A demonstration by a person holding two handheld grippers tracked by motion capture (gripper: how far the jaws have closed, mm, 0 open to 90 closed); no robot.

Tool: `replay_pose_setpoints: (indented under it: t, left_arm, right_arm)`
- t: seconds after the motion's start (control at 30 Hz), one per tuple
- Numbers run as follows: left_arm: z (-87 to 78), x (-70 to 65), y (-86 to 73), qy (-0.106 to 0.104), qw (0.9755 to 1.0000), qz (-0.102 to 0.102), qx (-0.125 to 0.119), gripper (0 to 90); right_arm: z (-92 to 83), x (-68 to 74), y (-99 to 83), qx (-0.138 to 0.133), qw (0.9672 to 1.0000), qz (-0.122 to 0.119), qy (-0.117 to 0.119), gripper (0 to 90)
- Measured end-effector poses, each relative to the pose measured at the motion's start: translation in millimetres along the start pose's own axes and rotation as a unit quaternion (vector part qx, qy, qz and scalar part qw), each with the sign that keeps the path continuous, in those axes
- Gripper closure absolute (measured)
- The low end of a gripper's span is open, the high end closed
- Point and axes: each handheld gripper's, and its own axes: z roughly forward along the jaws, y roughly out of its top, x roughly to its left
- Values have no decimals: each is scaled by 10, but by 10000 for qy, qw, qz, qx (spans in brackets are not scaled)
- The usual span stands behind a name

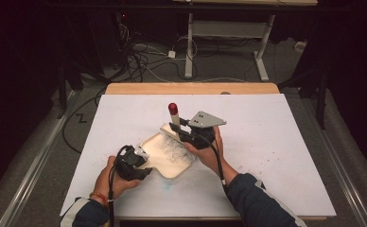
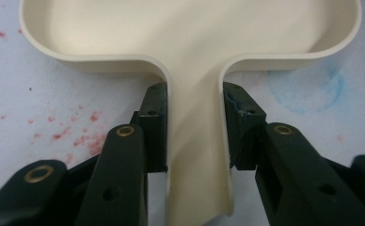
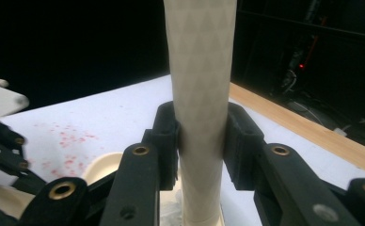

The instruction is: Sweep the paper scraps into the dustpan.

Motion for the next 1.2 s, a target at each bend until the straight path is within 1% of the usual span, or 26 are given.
replay_pose_setpoints:
  t: [0.07,0.1,0.17,0.2,0.3,0.4,0.43,0.5,0.6,0.67,0.73,0.8,0.87,0.97,1.03,1.07,1.2]
  left_arm:
    - [11,-14,24,-1,10000,-2,-1,631]
    - [17,-21,34,7,10000,-3,-6,631]
    - [19,-29,47,30,10000,-3,-1,630]
    - [16,-31,46,16,10000,-12,6,630]
    - [24,-27,34,-27,10000,-69,-6,630]
    - [34,-28,27,-21,10000,-79,-8,630]
    - [35,-29,24,-21,10000,-78,-14,630]
    - [33,-28,21,-10,10000,-88,-15,630]
    - [33,-24,14,8,10000,-76,-9,630]
    - [34,-29,5,17,9999,-99,12,631]
    - [29,-21,-6,8,10000,-82,18,631]
    - [29,-19,-18,18,9999,-136,-7,630]
    - [26,-12,-30,23,9999,-113,-4,631]
    - [23,-3,-57,26,9999,-144,-1,630]
    - [21,-4,-66,31,9998,-171,11,631]
    - [19,-4,-69,41,9999,-149,20,630]
    - [16,5,-93,55,9998,-164,17,631]
  right_arm:
    - [14,58,19,-4,10000,-34,85,700]
    - [14,58,19,-4,10000,-34,85,700]
    - [31,121,34,9,9999,-78,109,699]
    - [47,175,44,10,9998,-156,113,699]
    - [57,210,49,-25,9998,-149,156,700]
    - [48,245,78,-72,9995,-256,141,702]
    - [39,249,89,-79,9996,-231,144,703]
    - [19,239,104,-95,9996,-215,136,703]
    - [-24,226,129,-88,9996,-267,52,703]
    - [-64,199,152,-139,9996,-248,15,703]
    - [-113,166,186,-203,9996,-212,-19,702]
    - [-168,134,220,-263,9995,-178,-56,702]
    - [-220,96,251,-323,9993,-151,-89,702]
    - [-295,39,280,-368,9992,-70,-131,702]
    - [-326,4,279,-359,9993,-44,-130,702]
    - [-335,-8,276,-342,9993,-28,-136,702]
    - [-362,-42,248,-282,9993,-99,-223,702]
